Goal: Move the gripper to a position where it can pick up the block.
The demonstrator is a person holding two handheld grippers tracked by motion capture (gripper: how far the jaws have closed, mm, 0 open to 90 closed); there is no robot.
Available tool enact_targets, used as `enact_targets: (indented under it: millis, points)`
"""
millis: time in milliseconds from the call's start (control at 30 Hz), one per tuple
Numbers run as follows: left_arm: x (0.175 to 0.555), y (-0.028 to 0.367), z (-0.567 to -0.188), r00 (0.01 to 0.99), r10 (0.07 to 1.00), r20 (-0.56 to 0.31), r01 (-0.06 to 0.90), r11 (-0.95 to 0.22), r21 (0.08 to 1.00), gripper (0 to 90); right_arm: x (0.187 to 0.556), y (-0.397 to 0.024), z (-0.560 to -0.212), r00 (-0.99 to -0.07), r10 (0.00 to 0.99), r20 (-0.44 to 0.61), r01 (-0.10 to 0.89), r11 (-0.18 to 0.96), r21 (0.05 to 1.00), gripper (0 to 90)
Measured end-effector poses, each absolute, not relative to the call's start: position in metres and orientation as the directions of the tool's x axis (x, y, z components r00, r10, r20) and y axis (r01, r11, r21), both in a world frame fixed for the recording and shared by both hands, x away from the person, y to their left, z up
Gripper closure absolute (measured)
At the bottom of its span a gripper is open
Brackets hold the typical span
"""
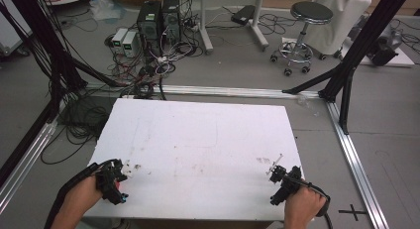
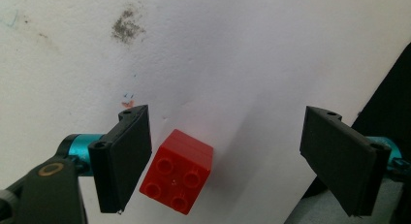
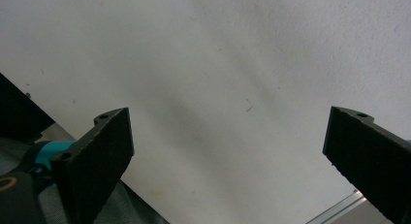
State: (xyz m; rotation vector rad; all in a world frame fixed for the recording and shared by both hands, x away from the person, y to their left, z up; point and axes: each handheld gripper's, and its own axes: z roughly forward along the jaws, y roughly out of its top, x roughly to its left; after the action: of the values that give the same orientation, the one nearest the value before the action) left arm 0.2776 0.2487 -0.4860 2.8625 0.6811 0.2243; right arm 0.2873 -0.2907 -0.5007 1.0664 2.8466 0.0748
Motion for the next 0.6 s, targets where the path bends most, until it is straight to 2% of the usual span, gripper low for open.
enact_targets:
  millis: [600]
  points:
    - [0.277,0.2493,-0.4851,0.882,0.46,0.1,0.43,-0.874,0.227,19.2,0.2879,-0.2895,-0.5017,-0.751,0.656,-0.072,0.652,0.754,0.076,3.2]
